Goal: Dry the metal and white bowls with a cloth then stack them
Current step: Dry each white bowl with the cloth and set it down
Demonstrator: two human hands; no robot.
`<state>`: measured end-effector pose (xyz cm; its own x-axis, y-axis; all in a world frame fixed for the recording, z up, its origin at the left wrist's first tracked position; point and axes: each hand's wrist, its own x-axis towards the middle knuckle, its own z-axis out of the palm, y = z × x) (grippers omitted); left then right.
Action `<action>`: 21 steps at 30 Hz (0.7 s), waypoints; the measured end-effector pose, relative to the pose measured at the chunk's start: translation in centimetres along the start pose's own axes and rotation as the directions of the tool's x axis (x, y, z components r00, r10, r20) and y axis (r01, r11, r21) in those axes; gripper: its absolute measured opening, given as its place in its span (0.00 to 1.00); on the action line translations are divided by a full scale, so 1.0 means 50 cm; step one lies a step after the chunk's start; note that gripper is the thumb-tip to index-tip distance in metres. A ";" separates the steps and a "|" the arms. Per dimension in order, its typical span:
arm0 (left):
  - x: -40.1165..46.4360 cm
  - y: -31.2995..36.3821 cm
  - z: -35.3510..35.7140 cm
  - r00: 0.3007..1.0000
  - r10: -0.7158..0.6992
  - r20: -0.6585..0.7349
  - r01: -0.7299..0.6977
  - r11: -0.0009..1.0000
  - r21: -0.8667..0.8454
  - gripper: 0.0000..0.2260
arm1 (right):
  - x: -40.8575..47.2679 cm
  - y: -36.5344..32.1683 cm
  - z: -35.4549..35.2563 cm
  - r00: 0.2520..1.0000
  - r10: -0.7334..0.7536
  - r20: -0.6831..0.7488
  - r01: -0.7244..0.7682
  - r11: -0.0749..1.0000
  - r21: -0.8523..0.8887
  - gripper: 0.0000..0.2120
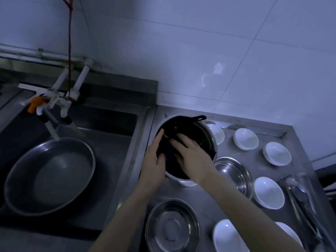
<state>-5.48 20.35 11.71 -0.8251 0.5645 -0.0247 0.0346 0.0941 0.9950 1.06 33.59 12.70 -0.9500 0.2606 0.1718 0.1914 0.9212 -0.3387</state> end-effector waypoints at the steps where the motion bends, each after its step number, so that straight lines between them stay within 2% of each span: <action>1: -0.004 0.005 -0.004 1.000 -0.010 -0.030 0.009 0.999 -0.033 0.32 | 0.007 -0.009 -0.007 0.999 0.049 -0.016 -0.050 0.995 -0.092 0.19; 4: -0.016 0.015 -0.016 0.994 -0.022 -0.108 0.010 0.994 -0.106 0.32 | 0.005 -0.027 -0.039 0.995 0.085 -0.056 -0.099 0.946 -0.309 0.20; 5: -0.020 0.019 -0.021 0.992 -0.029 -0.122 0.014 0.993 -0.120 0.32 | -0.001 -0.029 -0.052 0.996 0.083 -0.018 -0.084 0.931 -0.355 0.19; 7: -0.024 0.031 -0.031 0.990 -0.031 -0.139 0.012 0.991 -0.135 0.30 | -0.018 -0.033 -0.080 0.986 0.067 0.151 -0.005 0.926 -0.378 0.18; 9: -0.028 0.042 -0.038 0.992 0.001 -0.126 -0.017 0.991 -0.129 0.27 | -0.038 -0.034 -0.097 0.948 0.041 0.316 0.035 0.973 -0.229 0.19; 11: -0.036 0.051 -0.036 0.996 0.029 -0.089 -0.037 0.995 -0.092 0.23 | -0.050 -0.047 -0.103 0.910 0.032 0.412 -0.039 0.999 0.009 0.22; 13: -0.043 0.055 -0.024 0.997 0.038 -0.071 -0.041 0.998 -0.047 0.20 | -0.050 -0.064 -0.089 0.918 -0.011 0.396 -0.094 0.965 0.245 0.26; 15: -0.044 0.060 -0.013 0.998 0.037 -0.051 -0.039 0.998 -0.041 0.20 | -0.043 -0.086 -0.081 0.945 0.022 0.325 -0.168 0.889 0.427 0.28; 18: -0.034 0.059 -0.012 0.996 0.047 -0.073 -0.052 0.997 -0.057 0.22 | -0.033 -0.106 -0.092 0.954 0.097 0.285 -0.225 0.858 0.462 0.26; 21: -0.036 0.051 -0.017 0.992 0.052 -0.114 -0.058 0.997 -0.047 0.20 | -0.038 -0.096 -0.127 0.887 0.114 0.448 -0.270 0.914 0.302 0.21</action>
<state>-4.38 18.88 14.36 -0.8810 0.4716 0.0384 0.0558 0.0231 0.9982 3.49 30.50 19.86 -0.9310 0.2072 -0.3006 0.3575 0.6844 -0.6354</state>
